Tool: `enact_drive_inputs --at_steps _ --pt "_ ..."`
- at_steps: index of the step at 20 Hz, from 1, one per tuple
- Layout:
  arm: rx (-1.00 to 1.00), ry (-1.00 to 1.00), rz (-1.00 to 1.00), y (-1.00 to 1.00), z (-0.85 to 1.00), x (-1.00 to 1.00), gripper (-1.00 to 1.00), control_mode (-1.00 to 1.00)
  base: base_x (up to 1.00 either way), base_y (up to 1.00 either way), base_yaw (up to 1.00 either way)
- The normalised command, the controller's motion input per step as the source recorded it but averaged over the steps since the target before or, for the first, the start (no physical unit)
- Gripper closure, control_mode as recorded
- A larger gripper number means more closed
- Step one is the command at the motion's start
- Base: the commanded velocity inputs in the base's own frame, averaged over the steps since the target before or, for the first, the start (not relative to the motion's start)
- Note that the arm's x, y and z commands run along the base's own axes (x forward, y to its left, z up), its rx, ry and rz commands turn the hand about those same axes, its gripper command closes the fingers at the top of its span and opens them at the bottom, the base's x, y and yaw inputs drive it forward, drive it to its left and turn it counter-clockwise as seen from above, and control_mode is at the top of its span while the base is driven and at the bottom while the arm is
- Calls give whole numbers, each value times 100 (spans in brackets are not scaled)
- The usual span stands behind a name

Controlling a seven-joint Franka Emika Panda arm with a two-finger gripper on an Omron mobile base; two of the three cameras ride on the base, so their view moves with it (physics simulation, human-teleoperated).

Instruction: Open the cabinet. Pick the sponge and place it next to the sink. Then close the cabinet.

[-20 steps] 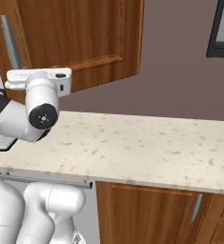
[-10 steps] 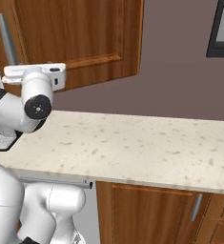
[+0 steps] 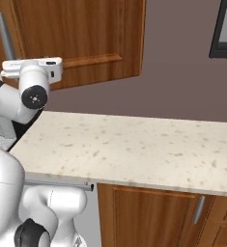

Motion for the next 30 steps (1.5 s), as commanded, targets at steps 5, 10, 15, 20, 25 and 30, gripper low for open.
enact_drive_inputs --at_steps 5,10,15,20,25,30 --pt "0 0 0 0 19 45 -100 -100 0 0 0" --pt "0 0 0 0 13 43 -100 -100 0 0 0" --pt "0 0 -4 0 13 41 -100 -100 0 0 0" --pt "0 0 -5 0 16 44 -100 -100 0 0 0" --pt "0 0 -6 0 13 53 -100 -100 0 0 0" --pt "0 0 -6 0 3 48 -100 -100 0 0 0"
